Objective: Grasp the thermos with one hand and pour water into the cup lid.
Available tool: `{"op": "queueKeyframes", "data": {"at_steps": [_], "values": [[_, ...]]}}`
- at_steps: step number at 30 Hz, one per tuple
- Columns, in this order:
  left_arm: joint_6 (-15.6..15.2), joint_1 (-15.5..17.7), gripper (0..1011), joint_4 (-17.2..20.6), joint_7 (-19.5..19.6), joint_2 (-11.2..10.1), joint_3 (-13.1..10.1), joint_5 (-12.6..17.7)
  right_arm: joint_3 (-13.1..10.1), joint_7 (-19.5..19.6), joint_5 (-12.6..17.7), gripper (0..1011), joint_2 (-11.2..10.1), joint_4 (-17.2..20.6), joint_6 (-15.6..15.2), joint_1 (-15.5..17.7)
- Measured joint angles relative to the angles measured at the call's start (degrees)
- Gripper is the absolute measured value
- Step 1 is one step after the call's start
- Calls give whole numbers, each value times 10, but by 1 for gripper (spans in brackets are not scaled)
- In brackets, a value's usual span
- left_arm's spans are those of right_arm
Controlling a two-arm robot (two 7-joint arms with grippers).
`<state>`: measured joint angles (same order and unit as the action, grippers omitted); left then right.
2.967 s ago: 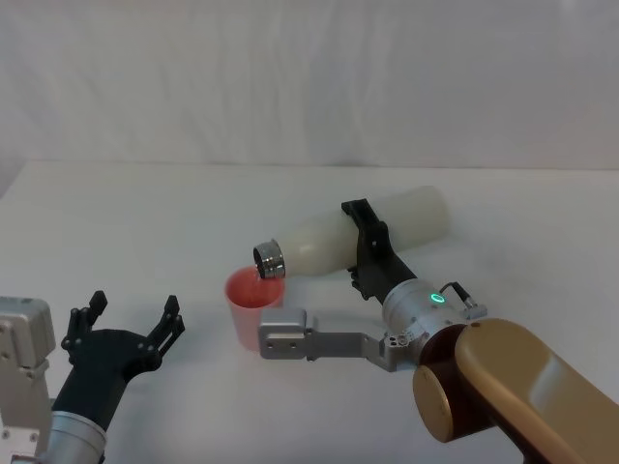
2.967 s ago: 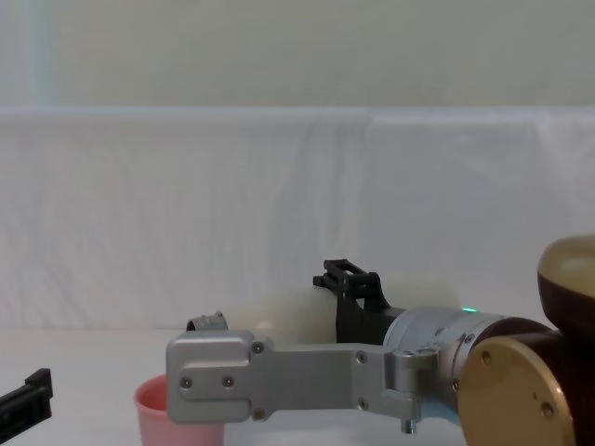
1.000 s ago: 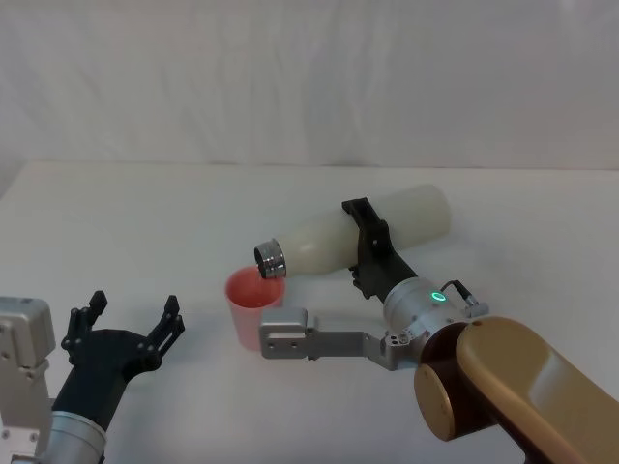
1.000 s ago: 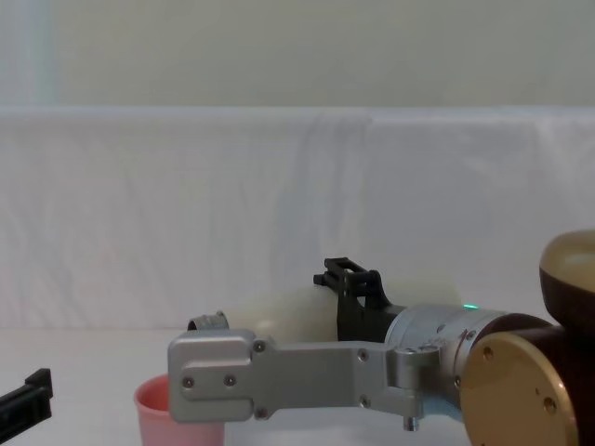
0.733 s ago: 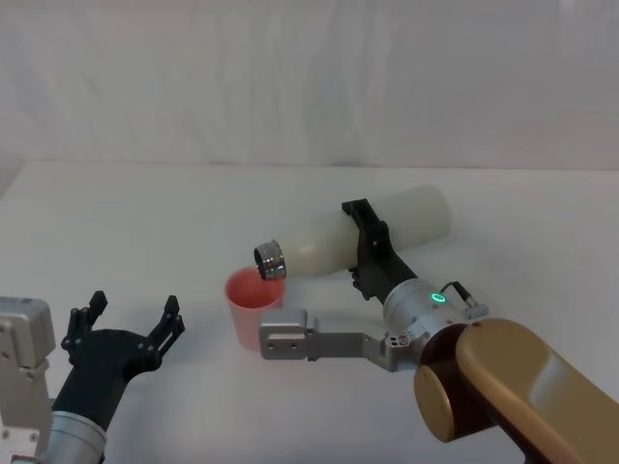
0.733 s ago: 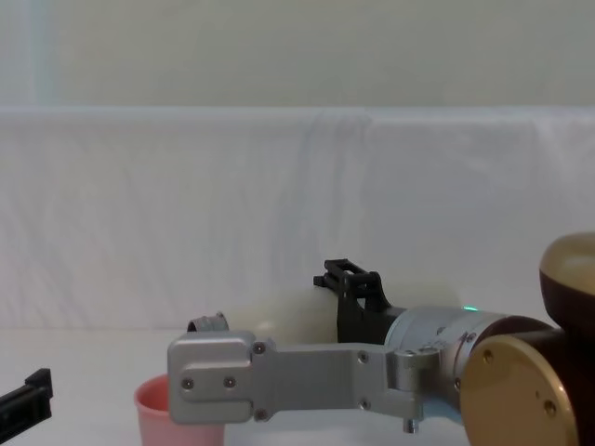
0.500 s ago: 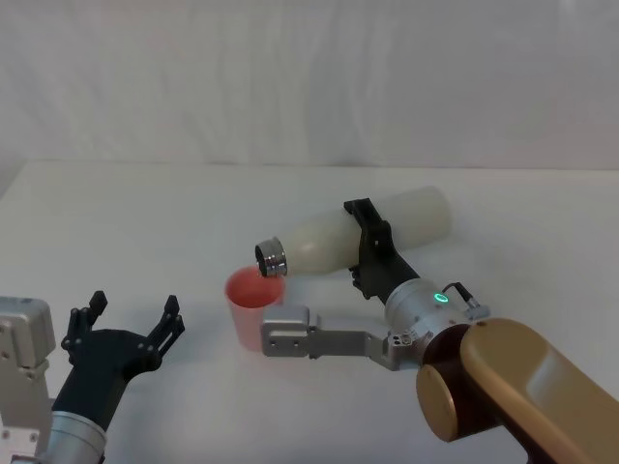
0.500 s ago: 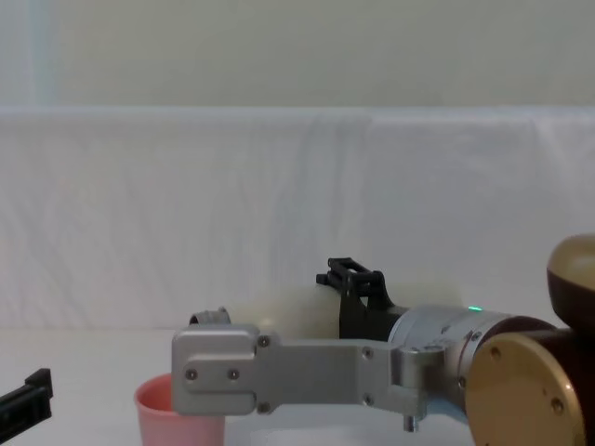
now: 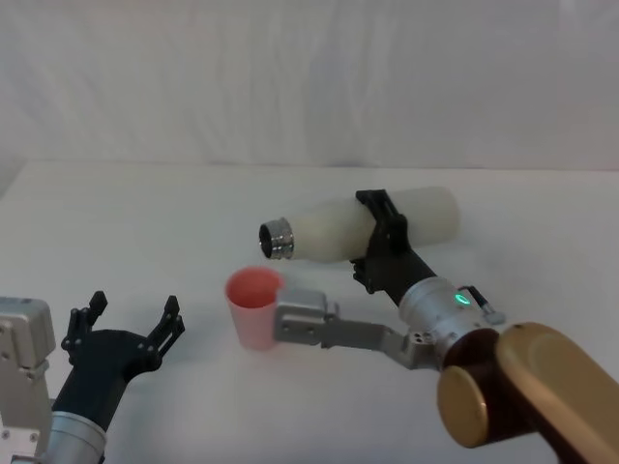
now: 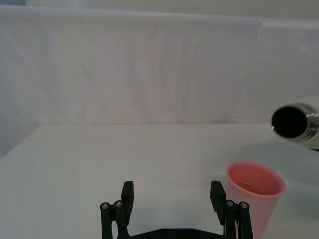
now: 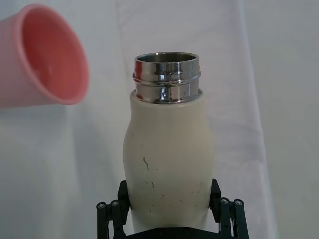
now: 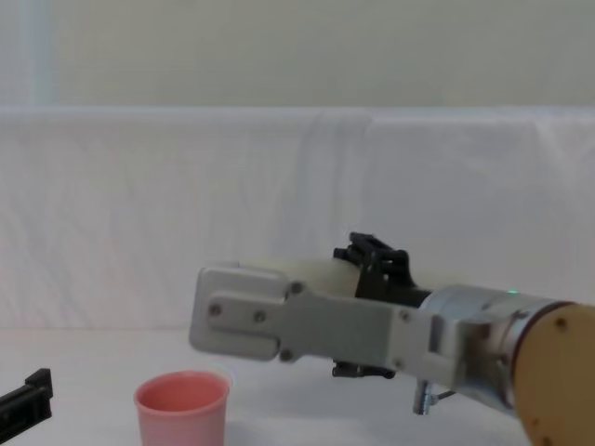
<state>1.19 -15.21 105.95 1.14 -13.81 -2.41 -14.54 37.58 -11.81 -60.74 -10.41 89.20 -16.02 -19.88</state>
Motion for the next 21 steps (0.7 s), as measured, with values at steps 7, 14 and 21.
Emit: {"op": "queueKeyframes", "data": {"at_steps": [7,14,21], "values": [[0,0,1001,0,0,0,0,0,-42,10,58,951,-2,53,8,42],[0,0,1001,0,0,0,0,0,-89,12,127,951,-2,101,19,86],[0,0,1001,0,0,0,0,0,-130,7,193,951,3,123,30,114]]}}
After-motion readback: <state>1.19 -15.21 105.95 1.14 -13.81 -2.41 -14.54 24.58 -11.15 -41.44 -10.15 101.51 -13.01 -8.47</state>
